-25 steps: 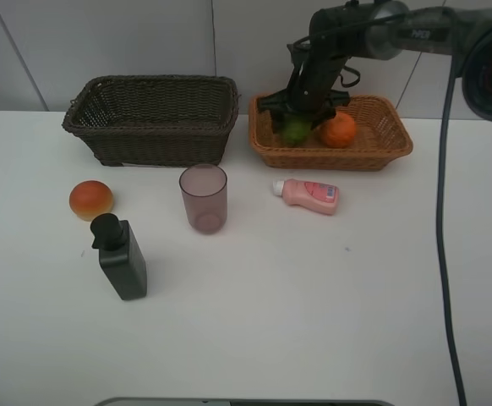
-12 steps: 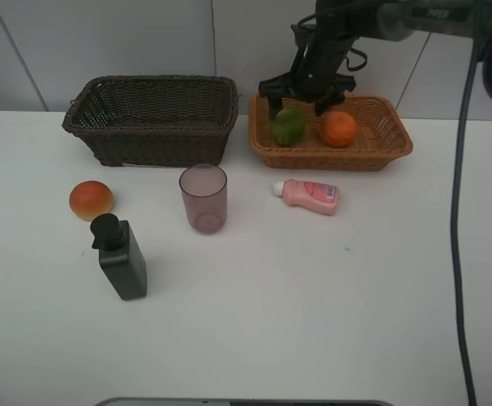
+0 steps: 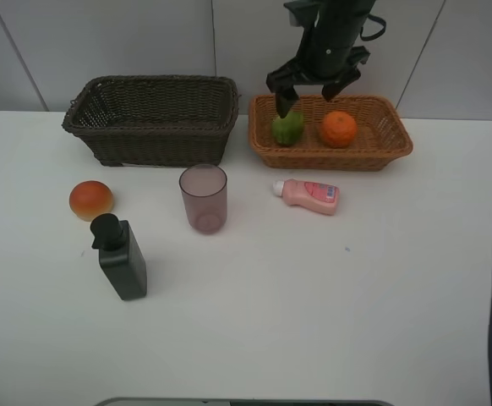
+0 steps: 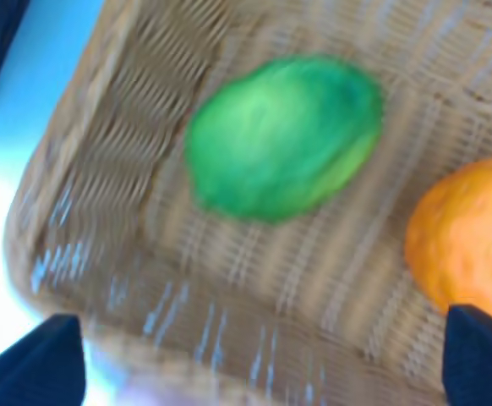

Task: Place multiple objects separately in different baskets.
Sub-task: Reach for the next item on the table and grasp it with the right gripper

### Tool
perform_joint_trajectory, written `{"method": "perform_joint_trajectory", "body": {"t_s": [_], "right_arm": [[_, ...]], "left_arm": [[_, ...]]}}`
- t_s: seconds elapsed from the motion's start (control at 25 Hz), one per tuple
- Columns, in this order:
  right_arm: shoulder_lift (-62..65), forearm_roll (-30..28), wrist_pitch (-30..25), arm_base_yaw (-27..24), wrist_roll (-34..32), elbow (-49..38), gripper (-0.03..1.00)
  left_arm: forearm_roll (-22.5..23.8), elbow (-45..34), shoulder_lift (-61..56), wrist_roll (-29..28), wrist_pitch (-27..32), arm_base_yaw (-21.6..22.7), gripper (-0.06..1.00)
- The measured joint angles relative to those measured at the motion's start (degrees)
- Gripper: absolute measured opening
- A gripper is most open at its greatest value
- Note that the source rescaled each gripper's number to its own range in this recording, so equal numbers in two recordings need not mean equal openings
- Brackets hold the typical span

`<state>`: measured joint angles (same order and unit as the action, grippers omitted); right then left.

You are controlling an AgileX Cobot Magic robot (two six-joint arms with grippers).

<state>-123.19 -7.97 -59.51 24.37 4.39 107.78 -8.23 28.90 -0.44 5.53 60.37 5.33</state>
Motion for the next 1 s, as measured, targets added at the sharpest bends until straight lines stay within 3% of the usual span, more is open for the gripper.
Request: {"method": "perform_joint_trajectory", "body": {"t_s": [0.36, 0.84, 1.0], "right_arm": [[14.3, 0.1, 13.1, 3.6, 12.9, -22.8, 0.84], [17.0, 1.3, 15.7, 4.3, 34.1, -39.2, 0.84], [17.2, 1.5, 19.5, 4.3, 39.0, -42.2, 0.84]], "left_arm": [[0.0, 0.0, 0.0, 0.0, 0.0, 0.0, 1.0], [0.0, 0.0, 0.0, 0.0, 0.0, 0.0, 1.0], [0.0, 0.0, 0.0, 0.0, 0.0, 0.0, 1.0]]}}
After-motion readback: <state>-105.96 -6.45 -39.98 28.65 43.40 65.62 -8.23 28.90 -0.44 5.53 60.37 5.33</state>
